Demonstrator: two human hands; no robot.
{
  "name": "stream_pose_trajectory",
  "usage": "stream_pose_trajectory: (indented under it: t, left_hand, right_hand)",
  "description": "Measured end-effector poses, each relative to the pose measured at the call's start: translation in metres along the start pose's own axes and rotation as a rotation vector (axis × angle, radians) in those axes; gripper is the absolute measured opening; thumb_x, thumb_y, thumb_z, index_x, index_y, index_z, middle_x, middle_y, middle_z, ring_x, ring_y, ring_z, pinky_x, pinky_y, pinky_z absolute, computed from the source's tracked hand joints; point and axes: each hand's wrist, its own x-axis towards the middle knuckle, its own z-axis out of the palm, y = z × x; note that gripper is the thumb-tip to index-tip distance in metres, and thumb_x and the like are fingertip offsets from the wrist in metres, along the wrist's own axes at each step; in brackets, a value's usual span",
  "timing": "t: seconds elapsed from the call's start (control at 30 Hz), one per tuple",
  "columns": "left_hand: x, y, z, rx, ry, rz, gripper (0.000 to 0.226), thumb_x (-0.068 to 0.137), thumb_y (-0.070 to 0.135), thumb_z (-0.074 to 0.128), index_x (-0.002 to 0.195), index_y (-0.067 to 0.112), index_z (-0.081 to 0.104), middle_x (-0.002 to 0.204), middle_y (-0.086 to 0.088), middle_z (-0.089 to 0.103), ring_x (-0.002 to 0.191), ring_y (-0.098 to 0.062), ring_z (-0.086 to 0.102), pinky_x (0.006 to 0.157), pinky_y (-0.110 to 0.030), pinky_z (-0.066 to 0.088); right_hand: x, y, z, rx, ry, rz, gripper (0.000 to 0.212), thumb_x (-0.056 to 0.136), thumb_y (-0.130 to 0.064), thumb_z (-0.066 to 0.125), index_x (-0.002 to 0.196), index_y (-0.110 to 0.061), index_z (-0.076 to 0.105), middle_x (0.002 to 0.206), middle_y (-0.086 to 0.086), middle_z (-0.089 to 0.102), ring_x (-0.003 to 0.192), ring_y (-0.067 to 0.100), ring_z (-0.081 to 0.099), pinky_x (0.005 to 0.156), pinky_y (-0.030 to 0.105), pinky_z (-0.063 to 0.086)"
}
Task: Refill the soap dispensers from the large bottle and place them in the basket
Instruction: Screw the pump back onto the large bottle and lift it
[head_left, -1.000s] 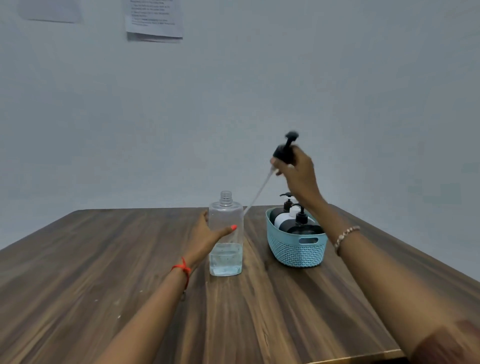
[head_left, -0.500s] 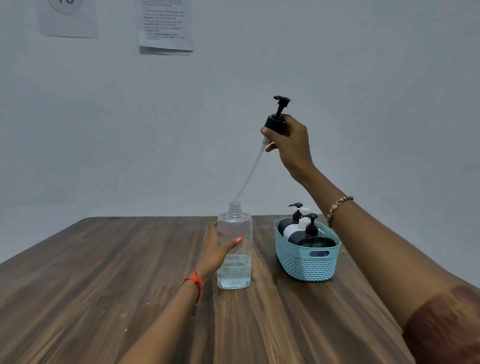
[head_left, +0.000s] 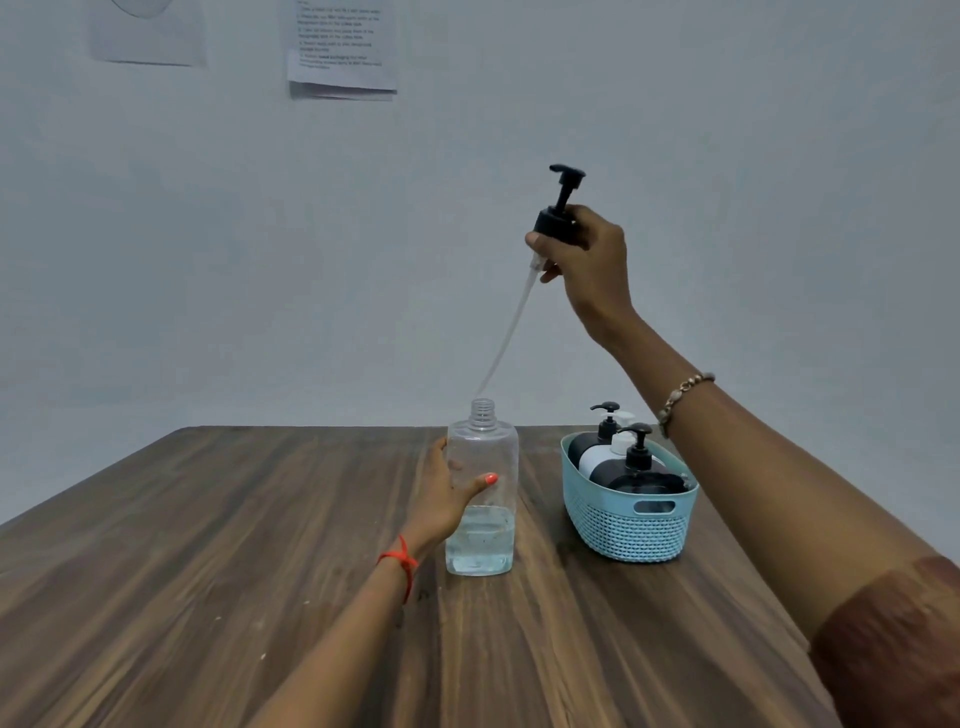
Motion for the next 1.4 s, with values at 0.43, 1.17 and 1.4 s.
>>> stream_pose_trajectory:
  t: [0.43, 1.17, 1.4]
  left_hand:
    - [-0.001, 0.004, 0.000, 0.018, -0.009, -0.027, 0.074, 0.078, 0.035, 0.071, 0.137, 0.019, 0.029, 0.133, -0.005, 0.044, 0.117, -0.019, 0.049, 0.095, -0.034, 0.047]
    - [0.009, 0.015, -0.004, -0.143, -0.099, -0.052, 0.074, 0.073, 0.031, 0.077, 0.131, 0.024, 0.032, 0.128, -0.001, 0.049, 0.114, -0.017, 0.053, 0.097, -0.038, 0.047]
    - [0.008, 0.015, -0.005, -0.169, -0.114, -0.064, 0.078, 0.073, 0.032, 0.077, 0.134, 0.023, 0.030, 0.132, -0.004, 0.047, 0.119, -0.021, 0.050, 0.101, -0.043, 0.045]
  right_hand:
    - [-0.035, 0.051, 0.021, -0.322, -0.393, 0.307, 0.023, 0.076, -0.009, 0.073, 0.094, 0.002, 0.066, 0.089, 0.016, 0.068, 0.074, 0.020, 0.061, 0.057, 0.021, 0.045]
    - [-0.099, 0.089, 0.032, 0.012, 0.039, 0.474, 0.025, 0.084, -0.003, 0.053, 0.061, 0.007, 0.059, 0.062, 0.013, 0.056, 0.059, 0.014, 0.052, 0.058, 0.029, 0.049]
    - [-0.095, 0.084, 0.026, 0.131, 0.036, 0.531, 0.016, 0.082, 0.006, 0.052, 0.089, 0.003, 0.067, 0.063, 0.012, 0.057, 0.058, 0.019, 0.055, 0.065, 0.031, 0.053]
